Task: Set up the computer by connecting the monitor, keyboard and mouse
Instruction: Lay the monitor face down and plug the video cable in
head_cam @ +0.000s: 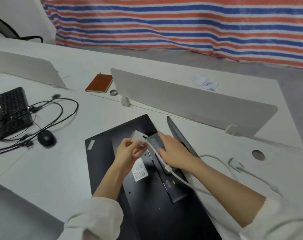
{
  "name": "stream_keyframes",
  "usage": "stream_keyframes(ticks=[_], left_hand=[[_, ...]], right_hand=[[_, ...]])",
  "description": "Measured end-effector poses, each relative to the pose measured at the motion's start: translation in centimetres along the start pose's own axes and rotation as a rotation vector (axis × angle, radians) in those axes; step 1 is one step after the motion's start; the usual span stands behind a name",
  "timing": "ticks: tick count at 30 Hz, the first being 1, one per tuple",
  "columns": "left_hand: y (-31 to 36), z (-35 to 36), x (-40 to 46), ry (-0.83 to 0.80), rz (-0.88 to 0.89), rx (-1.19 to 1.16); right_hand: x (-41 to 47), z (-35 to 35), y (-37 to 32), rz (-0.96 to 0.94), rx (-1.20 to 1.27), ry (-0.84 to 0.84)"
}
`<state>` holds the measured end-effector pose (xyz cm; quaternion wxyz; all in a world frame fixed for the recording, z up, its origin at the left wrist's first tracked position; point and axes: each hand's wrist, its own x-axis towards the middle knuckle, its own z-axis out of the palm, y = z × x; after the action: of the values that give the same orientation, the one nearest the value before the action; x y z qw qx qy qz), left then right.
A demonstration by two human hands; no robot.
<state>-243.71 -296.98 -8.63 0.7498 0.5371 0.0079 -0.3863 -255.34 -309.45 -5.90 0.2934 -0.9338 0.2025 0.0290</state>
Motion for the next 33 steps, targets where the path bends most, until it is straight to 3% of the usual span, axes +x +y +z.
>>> stream_keyframes(ticks=[3,8,12,15,21,25,33], left_hand=[[-0.7,-0.8,-0.1,-0.057,-0.009,0.007],[-1.8,-3.1,0.9,0.049,-0.013,0.123],[-2.4,-3.3,2.3,0.129,0.009,0.252],[-3.0,-3.6,3.1,0.177,0.051,0.366],[-5.4,-5.7,5.6,0.308,0.151,1.196],[-6.9,-5.8,6.2,0.268,0.183,1.375],[-8.3,-5.5,7.8,0.383,0.271,1.532]], right_hand=[[2.2,1.8,-1.4,0.126,0.124,-0.005],[4.3,3.7,-2.2,0.201,0.42,-0.088],[6.5,4.2,-1.5,0.252,0.221,0.037],[8.0,4.3,0.3,0.319,0.08,0.013],[10.0,5.5,4.3,0.424,-0.149,-0.024],[10.9,6.6,4.9,0.467,-0.288,-0.055],[12.9,6.9,4.4,0.398,-0.284,0.063]])
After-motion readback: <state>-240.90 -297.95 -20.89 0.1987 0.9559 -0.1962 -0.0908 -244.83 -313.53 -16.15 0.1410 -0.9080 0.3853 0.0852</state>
